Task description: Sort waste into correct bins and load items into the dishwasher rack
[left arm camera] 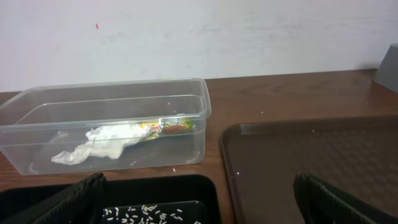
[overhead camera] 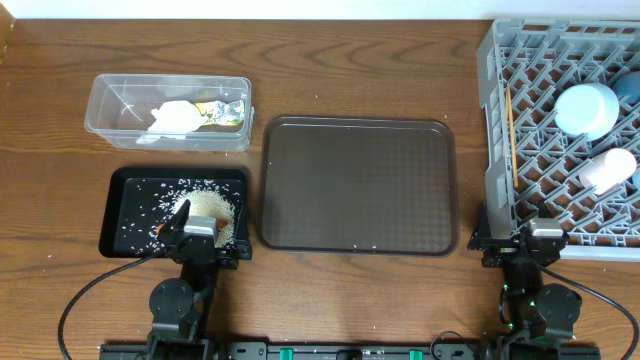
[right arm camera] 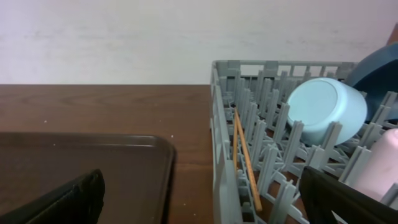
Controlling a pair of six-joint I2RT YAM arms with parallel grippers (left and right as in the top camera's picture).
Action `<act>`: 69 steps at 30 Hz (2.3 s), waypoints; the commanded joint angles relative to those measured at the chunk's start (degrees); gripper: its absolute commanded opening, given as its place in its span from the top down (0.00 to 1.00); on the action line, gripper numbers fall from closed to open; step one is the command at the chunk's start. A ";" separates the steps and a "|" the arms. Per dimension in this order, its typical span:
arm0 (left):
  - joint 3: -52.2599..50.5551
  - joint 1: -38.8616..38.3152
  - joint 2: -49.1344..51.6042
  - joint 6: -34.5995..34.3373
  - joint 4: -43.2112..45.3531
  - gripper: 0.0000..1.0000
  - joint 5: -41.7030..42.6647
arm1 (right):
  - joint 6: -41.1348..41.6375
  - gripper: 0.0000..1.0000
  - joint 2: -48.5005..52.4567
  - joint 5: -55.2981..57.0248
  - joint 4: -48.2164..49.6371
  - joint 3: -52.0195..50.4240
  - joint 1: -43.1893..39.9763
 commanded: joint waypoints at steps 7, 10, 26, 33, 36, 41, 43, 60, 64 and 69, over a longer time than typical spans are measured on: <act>-0.96 0.24 -0.39 -0.26 -1.92 0.02 0.57 | -1.07 0.01 -0.46 3.74 -0.66 -0.07 0.00; -0.96 0.24 -0.39 -0.26 -1.92 0.02 0.57 | -1.05 0.01 -0.46 3.69 -0.66 -0.07 0.00; -0.96 0.24 -0.39 -0.26 -1.92 0.02 0.57 | -1.05 0.01 -0.46 3.69 -0.55 -0.07 0.00; -0.96 0.24 -0.39 -0.26 -1.92 0.02 0.57 | -1.05 0.01 -0.46 3.69 -0.55 -0.07 0.00; -0.96 0.24 -0.39 -0.26 -1.92 0.02 0.57 | -1.05 0.01 -0.46 3.69 -0.55 -0.07 0.00; -0.96 0.24 -0.42 -0.26 -1.92 0.02 0.57 | -1.05 0.01 -0.46 3.69 -0.55 -0.07 0.00; -0.96 0.24 -0.39 -0.26 -1.92 0.02 0.57 | -1.05 0.01 -0.46 3.69 -0.55 -0.07 0.00; -0.96 0.24 -0.39 -0.26 -1.92 0.02 0.57 | -1.05 0.01 -0.46 3.69 -0.55 -0.07 0.00; -0.96 0.24 -0.39 -0.26 -1.92 0.02 0.57 | -1.05 0.01 -0.46 3.69 -0.55 -0.07 0.00; -0.96 0.24 -0.39 -0.26 -1.92 0.02 0.57 | -1.05 0.01 -0.44 3.69 -0.55 -0.07 0.00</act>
